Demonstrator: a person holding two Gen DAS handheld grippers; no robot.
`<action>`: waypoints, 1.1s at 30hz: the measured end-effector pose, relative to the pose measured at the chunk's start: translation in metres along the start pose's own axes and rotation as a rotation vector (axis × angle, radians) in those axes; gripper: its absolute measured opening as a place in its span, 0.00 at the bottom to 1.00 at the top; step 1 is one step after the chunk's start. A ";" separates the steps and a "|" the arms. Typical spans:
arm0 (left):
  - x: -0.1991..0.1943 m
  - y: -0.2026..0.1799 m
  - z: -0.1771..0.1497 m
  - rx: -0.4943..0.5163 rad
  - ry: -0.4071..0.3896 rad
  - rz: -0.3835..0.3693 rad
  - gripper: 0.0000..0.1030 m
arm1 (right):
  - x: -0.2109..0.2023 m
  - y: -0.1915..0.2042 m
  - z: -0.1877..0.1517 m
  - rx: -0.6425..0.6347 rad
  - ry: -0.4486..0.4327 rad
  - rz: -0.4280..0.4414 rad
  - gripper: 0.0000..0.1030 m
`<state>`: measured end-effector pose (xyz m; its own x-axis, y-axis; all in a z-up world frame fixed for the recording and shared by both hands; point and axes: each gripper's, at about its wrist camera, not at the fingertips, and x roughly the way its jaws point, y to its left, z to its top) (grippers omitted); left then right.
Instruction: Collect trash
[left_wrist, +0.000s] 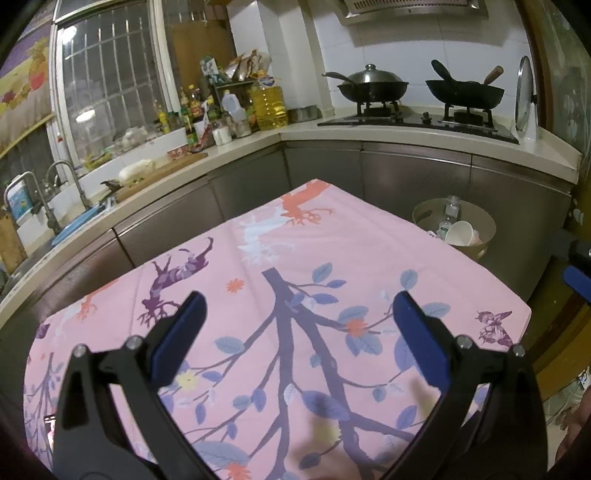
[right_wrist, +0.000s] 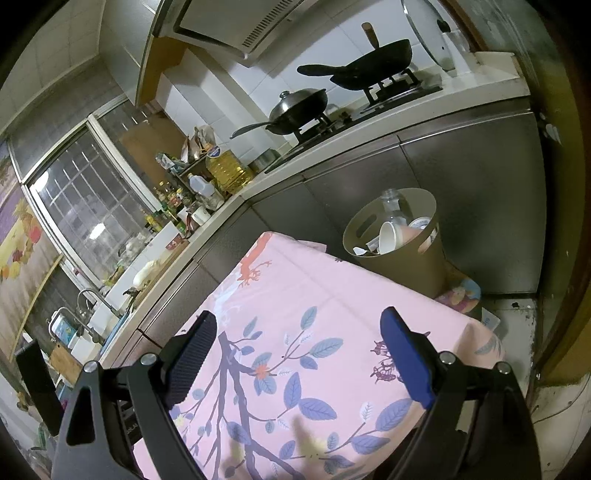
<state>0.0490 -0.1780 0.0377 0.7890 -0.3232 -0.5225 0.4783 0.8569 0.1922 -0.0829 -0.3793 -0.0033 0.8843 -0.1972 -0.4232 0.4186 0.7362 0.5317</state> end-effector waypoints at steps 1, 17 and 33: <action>0.000 0.001 -0.001 0.000 0.000 0.003 0.94 | 0.000 -0.001 0.000 0.004 -0.001 -0.002 0.84; 0.005 0.006 -0.006 0.008 0.025 0.035 0.94 | -0.001 -0.006 -0.010 0.038 0.013 -0.012 0.84; 0.008 0.006 -0.007 0.019 0.043 0.070 0.94 | 0.002 -0.009 -0.015 0.052 0.016 -0.014 0.84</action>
<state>0.0560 -0.1724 0.0287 0.8037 -0.2445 -0.5425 0.4298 0.8691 0.2450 -0.0883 -0.3768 -0.0195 0.8749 -0.1969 -0.4425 0.4419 0.6983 0.5630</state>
